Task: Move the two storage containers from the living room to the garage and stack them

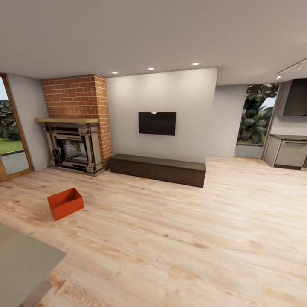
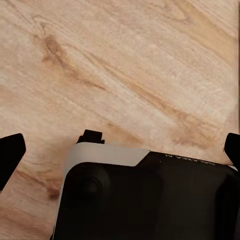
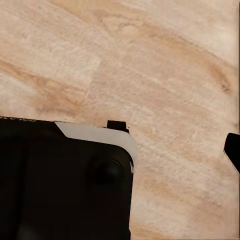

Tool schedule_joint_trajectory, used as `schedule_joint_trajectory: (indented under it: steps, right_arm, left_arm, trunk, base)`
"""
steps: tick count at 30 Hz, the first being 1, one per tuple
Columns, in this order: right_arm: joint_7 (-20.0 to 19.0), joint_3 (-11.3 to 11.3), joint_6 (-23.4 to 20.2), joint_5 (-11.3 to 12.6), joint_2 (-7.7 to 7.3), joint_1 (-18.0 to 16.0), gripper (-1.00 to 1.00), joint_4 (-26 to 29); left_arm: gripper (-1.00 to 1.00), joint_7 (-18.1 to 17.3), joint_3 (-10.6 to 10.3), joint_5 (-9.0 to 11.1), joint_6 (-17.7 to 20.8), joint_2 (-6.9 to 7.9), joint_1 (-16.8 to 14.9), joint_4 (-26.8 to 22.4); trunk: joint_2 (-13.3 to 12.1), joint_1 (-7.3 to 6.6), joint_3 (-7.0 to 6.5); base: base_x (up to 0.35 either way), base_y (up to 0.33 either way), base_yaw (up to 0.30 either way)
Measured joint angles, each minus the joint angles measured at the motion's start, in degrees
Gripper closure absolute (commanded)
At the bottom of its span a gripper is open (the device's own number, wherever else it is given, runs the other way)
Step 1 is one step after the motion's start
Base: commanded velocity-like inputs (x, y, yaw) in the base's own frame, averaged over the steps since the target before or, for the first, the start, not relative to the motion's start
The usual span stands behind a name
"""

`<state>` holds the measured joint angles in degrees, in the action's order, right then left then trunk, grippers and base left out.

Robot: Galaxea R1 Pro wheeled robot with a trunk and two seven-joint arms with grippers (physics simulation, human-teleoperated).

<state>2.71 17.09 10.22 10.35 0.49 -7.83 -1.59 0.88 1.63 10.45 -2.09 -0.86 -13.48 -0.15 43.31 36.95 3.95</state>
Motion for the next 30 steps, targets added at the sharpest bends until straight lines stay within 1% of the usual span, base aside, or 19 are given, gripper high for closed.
schedule_joint_trajectory:
  steps: [30]
  right_arm:
    - [0.00,0.00,0.00,0.00,0.00,0.00,-1.00,0.00]
  left_arm:
    - [-1.00,0.00,0.00,0.00,-0.07,0.00,0.00,-0.01]
  trunk:
    - [0.00,0.00,0.00]
  base:
    - [0.302,-0.097,0.000]
